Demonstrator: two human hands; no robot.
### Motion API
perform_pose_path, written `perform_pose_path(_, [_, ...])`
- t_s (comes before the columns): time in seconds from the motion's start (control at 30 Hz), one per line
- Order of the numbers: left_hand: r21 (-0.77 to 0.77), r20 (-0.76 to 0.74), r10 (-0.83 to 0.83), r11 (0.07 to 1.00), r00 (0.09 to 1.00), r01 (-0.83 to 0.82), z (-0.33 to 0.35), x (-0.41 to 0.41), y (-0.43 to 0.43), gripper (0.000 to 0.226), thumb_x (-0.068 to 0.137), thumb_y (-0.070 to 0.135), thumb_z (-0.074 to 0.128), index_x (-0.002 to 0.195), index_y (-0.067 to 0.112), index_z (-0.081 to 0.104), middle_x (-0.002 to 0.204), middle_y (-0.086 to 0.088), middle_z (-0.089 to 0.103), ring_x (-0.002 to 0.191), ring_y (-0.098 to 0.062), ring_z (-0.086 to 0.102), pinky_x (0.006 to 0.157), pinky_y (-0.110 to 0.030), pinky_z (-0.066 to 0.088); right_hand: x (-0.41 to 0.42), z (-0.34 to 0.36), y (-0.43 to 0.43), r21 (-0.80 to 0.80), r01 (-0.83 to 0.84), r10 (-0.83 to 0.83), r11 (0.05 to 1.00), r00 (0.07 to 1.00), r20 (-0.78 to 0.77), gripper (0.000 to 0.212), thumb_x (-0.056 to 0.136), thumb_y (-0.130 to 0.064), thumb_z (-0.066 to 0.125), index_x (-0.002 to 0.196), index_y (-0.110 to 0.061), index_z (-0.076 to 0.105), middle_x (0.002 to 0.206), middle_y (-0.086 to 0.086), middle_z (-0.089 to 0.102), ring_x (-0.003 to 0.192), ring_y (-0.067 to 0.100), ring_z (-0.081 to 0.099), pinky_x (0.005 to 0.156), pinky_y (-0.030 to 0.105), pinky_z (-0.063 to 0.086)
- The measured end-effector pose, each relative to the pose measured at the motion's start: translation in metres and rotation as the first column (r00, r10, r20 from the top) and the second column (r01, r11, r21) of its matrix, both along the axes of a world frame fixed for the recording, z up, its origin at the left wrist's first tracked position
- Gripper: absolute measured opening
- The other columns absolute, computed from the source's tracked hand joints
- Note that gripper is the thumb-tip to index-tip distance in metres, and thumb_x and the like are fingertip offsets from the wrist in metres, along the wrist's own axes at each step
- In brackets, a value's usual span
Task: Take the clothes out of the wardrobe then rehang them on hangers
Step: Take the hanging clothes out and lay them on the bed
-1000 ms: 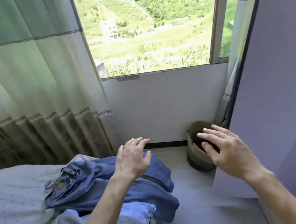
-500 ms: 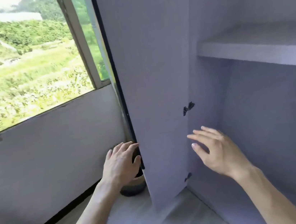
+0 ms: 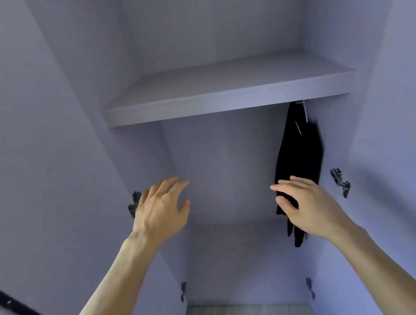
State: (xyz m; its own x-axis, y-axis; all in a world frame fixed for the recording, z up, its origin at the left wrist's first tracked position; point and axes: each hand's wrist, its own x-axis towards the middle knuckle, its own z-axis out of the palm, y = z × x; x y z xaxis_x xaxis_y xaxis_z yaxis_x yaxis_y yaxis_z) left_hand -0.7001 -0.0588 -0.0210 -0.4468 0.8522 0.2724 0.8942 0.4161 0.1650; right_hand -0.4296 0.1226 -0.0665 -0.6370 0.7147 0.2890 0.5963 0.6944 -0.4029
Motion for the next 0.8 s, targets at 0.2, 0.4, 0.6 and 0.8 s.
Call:
perform_pose_path(0.2, [0.12,-0.135,-0.129,0.982,0.982,0.145,0.027,-0.012,0.091,0.061,0.097,0.033,0.056,0.154,0.034,0.034,0.166,-0.001,0.016,0.152,-0.026,0.014,0.122,-0.053,0.015,0.019,-0.005,0.049,-0.054,0.174,-0.174,0.983,0.985,-0.002,0.039,0.1,-0.036,0.05,0.139,-0.036,0.054,0.149,-0.015,0.047,0.144,0.009,0.03,0.111,0.03,0.032])
perform_pose_path(0.4, [0.203,-0.274,-0.087,0.968,0.958,0.146,0.054,-0.031,0.177,0.073,0.097,0.043,0.052,0.159,0.036,0.015,0.167,-0.005,-0.001,0.153,-0.032,0.004,0.12,-0.059,0.009,0.006,-0.011,0.133,-0.179,0.227,-0.234,0.957,0.972,-0.018,0.053,0.1,-0.039,0.05,0.15,-0.033,0.036,0.153,-0.007,0.043,0.144,0.019,0.03,0.112,0.04,0.036])
perform_pose_path(0.6, [0.22,-0.274,-0.027,0.971,0.961,0.09,0.054,-0.059,0.259,0.069,0.1,0.055,0.03,0.158,0.039,-0.001,0.168,-0.002,-0.003,0.154,-0.03,0.002,0.121,-0.06,0.007,-0.021,-0.018,0.218,-0.324,0.29,-0.306,0.901,0.952,0.003,0.07,0.099,-0.039,0.05,0.158,-0.023,0.016,0.161,0.001,0.028,0.149,0.025,0.017,0.115,0.045,0.031])
perform_pose_path(0.8, [0.408,-0.293,0.058,0.91,0.954,0.07,0.018,-0.072,0.299,0.07,0.098,0.064,0.025,0.158,0.039,0.0,0.168,0.0,-0.003,0.154,-0.027,-0.009,0.12,-0.056,-0.005,-0.041,-0.019,0.296,-0.389,0.349,-0.361,0.853,0.932,0.044,0.081,0.099,-0.04,0.051,0.159,-0.017,0.002,0.165,0.011,0.014,0.148,0.036,0.024,0.117,0.049,0.031])
